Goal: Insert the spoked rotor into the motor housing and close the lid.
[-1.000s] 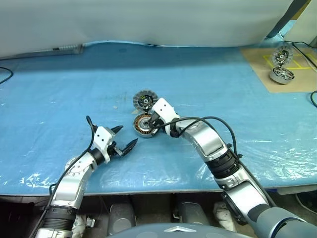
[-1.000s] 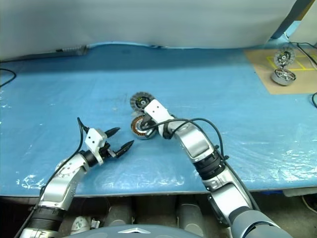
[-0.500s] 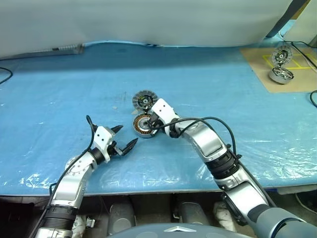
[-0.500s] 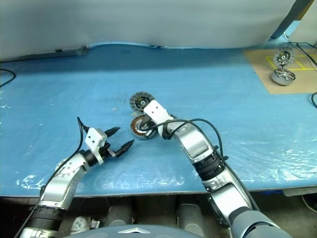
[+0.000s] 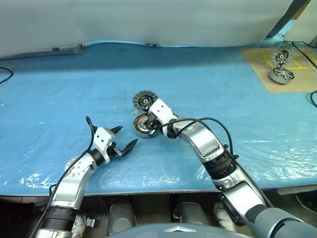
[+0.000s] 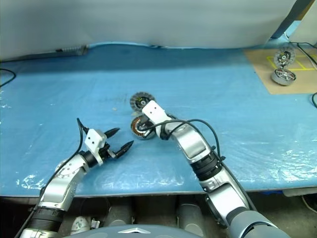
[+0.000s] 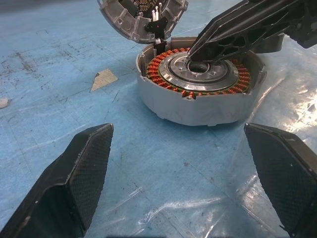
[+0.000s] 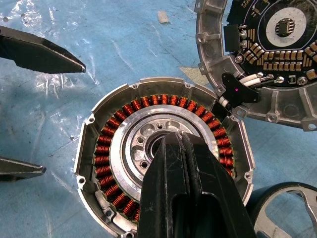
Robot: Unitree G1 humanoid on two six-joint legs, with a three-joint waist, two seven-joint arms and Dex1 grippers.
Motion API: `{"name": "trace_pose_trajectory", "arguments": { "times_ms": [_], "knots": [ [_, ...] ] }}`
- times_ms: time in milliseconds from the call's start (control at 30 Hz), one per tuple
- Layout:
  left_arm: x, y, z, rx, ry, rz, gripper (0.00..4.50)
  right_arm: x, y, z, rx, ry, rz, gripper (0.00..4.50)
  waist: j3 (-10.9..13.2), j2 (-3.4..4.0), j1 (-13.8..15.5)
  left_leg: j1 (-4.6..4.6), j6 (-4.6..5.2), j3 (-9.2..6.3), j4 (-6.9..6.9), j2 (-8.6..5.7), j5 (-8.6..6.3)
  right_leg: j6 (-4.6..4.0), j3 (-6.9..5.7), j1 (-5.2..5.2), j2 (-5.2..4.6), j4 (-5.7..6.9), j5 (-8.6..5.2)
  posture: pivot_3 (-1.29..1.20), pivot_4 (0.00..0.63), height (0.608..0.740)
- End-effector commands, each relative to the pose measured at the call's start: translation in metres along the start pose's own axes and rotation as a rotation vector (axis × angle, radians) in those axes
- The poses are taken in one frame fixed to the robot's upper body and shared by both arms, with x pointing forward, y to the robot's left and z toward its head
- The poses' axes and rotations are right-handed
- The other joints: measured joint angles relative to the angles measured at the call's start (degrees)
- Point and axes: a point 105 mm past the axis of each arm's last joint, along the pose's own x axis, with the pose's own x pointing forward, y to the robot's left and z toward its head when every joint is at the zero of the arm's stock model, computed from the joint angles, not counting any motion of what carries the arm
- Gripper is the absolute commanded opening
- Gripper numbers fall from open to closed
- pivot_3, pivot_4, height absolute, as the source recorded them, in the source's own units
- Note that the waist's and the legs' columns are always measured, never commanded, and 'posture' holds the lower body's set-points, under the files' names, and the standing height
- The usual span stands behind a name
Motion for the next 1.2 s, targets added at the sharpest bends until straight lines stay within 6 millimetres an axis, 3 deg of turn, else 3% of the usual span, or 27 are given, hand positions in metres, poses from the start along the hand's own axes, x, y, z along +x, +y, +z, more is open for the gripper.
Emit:
{"name": "trace_pose_trajectory", "arguments": {
  "times_ms": [33,500,800,1200],
  "knots": [
    [-0.001,0.002,0.006,0.018,-0.027,0.007,4.5,0.003,0.0,0.002,-0.007,-0.002,0.0,0.02,0.0,0.0,0.0,0.0,0.0,0.0,0.0,0.0,0.0,0.0,0.0,0.0,0.0,0.0,0.0,0.0,0.15,0.74],
    [-0.001,0.002,0.005,0.018,-0.028,0.007,4.5,-0.001,-0.009,-0.005,-0.034,0.005,-0.016,0.02,0.0,0.0,0.0,0.0,0.0,0.0,-0.03,-0.01,0.0,0.0,0.0,0.0,0.0,-0.03,0.0,0.0,0.15,0.74],
    [0.001,0.002,0.004,0.017,-0.028,0.001,4.5,-0.013,-0.012,0.026,-0.012,-0.127,-0.019,0.02,0.0,0.0,0.1,-0.01,0.0,0.0,-0.09,-0.01,0.0,0.0,0.0,0.0,0.0,-0.09,0.0,0.0,0.15,0.74],
    [0.0,0.002,0.0,0.014,-0.026,0.002,4.5,-0.015,-0.002,0.004,-0.018,-0.04,0.018,0.02,0.0,0.0,0.0,-0.04,-0.01,0.01,-0.29,-0.02,0.0,0.0,-0.03,0.0,0.02,-0.35,0.01,0.0,0.15,0.74]
  ]
}}
